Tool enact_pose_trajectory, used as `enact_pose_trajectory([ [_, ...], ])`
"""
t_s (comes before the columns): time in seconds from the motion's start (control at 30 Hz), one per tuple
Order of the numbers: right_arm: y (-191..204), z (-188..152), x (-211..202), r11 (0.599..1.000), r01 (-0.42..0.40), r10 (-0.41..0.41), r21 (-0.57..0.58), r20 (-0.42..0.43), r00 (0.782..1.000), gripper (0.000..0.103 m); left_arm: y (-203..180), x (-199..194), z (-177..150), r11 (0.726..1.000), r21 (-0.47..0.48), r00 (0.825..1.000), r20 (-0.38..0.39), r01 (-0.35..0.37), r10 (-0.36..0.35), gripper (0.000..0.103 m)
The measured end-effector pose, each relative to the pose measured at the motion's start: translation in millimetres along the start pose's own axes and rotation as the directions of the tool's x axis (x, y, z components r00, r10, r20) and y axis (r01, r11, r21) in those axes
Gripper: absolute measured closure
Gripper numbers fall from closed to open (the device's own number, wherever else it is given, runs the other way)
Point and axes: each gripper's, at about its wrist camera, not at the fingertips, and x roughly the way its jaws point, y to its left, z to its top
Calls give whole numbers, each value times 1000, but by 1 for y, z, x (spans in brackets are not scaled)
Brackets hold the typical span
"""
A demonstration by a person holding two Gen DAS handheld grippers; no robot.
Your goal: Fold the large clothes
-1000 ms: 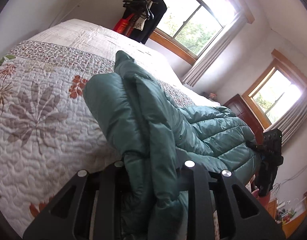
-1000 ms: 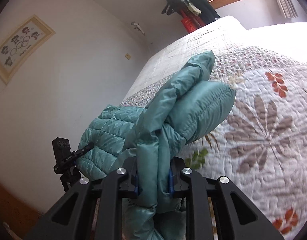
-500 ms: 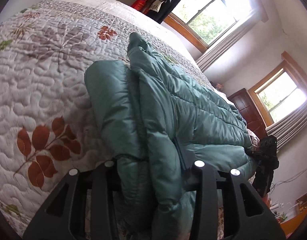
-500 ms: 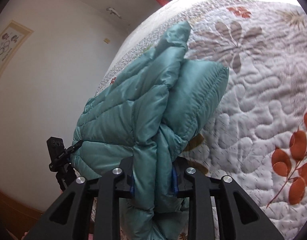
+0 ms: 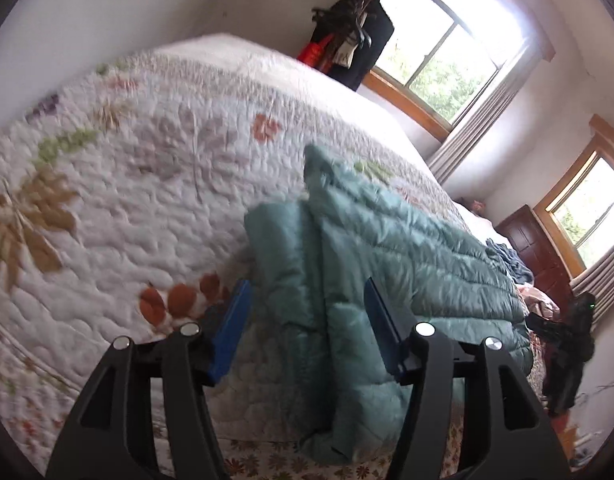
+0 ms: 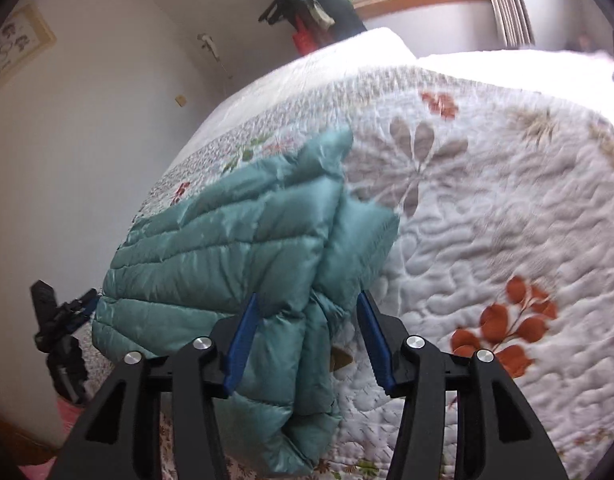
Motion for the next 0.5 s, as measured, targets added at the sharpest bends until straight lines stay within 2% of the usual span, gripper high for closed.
enact_pose_trajectory([
  [0.13, 26, 17, -13, 996, -50, 50, -70, 5, 999, 51, -43, -15, 14, 997, 71, 1000, 20, 19, -21, 46],
  [0.2, 37, 22, -14, 993, -56, 56, -101, -3, 998, 51, -65, -15, 19, 992, 122, 999, 19, 24, -27, 43],
  [0.27, 52, 28, -7, 990, -61, 60, -126, -12, 998, 51, -89, -9, 19, 983, 181, 1000, 9, 12, -14, 35],
  [0.33, 60, 33, 0, 988, -72, 69, -139, -25, 997, 51, -109, 2, 17, 973, 231, 1000, 3, 0, -1, 34],
  [0.5, 68, 41, 31, 991, -57, 50, -123, -59, 997, 51, -113, 42, 11, 968, 248, 998, -45, -29, 42, 34],
])
